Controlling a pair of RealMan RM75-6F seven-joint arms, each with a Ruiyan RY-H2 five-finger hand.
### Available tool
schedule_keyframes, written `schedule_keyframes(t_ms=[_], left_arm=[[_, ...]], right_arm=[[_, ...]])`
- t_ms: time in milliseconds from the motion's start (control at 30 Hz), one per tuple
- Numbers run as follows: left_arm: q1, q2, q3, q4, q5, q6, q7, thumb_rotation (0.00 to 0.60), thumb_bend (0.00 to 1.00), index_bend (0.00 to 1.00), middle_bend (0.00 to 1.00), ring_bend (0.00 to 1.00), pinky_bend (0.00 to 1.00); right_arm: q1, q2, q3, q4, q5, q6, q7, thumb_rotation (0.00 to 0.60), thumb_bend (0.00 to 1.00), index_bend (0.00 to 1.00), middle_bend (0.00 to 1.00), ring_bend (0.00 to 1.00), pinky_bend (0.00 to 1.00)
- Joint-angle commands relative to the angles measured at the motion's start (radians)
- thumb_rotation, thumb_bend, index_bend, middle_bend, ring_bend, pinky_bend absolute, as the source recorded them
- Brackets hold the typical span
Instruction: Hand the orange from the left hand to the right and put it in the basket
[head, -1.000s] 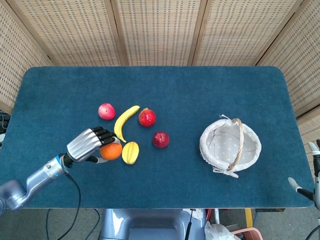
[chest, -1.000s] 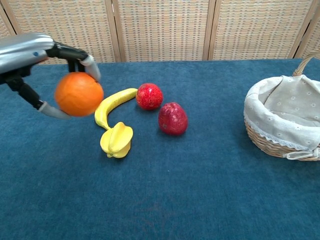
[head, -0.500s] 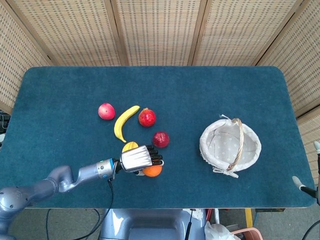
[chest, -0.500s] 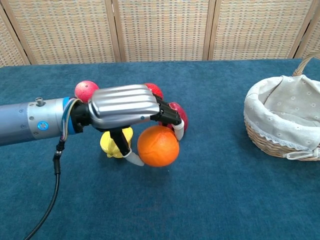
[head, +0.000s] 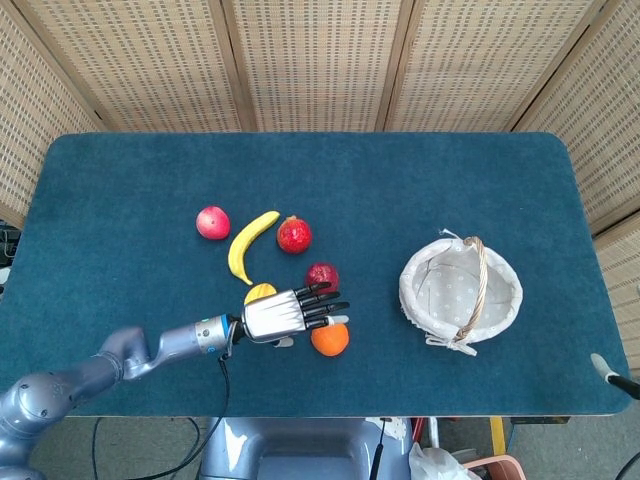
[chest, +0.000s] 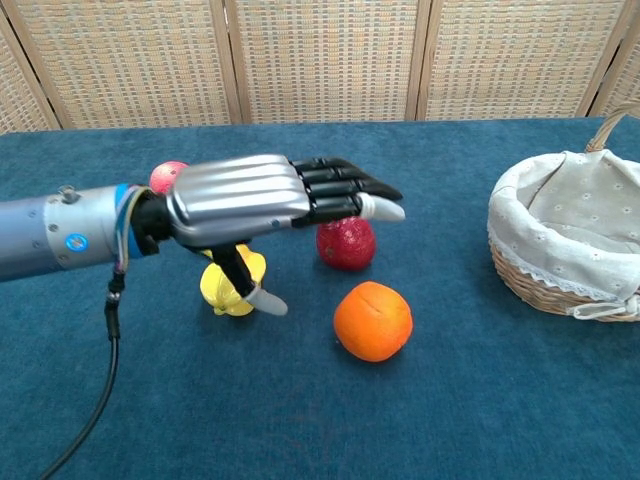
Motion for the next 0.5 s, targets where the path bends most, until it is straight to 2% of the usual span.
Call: schedule_keyframes(t_ms=[33,200,300,433,500], left_arm=[[0.081,0.189,-0.023,-0.195,-0.095,0.039,0.094,0.600,0.00,0.00,0.00,0.00,0.00],[0.228,0.439,-0.050,-0.486,-0.305,0.012,0.278,0.600,0.00,0.00,0.00,0.00,0.00],[0.332,0.559,-0.058,-0.650,-0.440,0.042,0.339,0.600,0.00,0.00,0.00,0.00,0.00],[0.470,0.667,-0.075,-0.804,-0.628,0.113,0.385,0.600,0.00,0.00,0.00,0.00,0.00],[0.549,0.692,-0.097,-0.848,-0.735,0.174,0.375,0.600,0.00,0.00,0.00,0.00,0.00]], right_arm=[[-0.006,0.003,-0.009,-0.009,-0.027,0.016,0.000,0.600,0.00,0.00,0.00,0.00,0.00],[-0.010,0.003,-0.017,-0.013,-0.048,0.027,-0.003,0.600,0.00,0.00,0.00,0.00,0.00],[-0.010,0.003,-0.018,-0.012,-0.047,0.023,-0.005,0.600,0.00,0.00,0.00,0.00,0.00],[0.000,0.000,-0.022,-0.012,-0.056,0.007,-0.013,0.600,0.00,0.00,0.00,0.00,0.00],[0.011,-0.002,-0.032,-0.013,-0.072,-0.012,-0.034,0.600,0.00,0.00,0.00,0.00,0.00]])
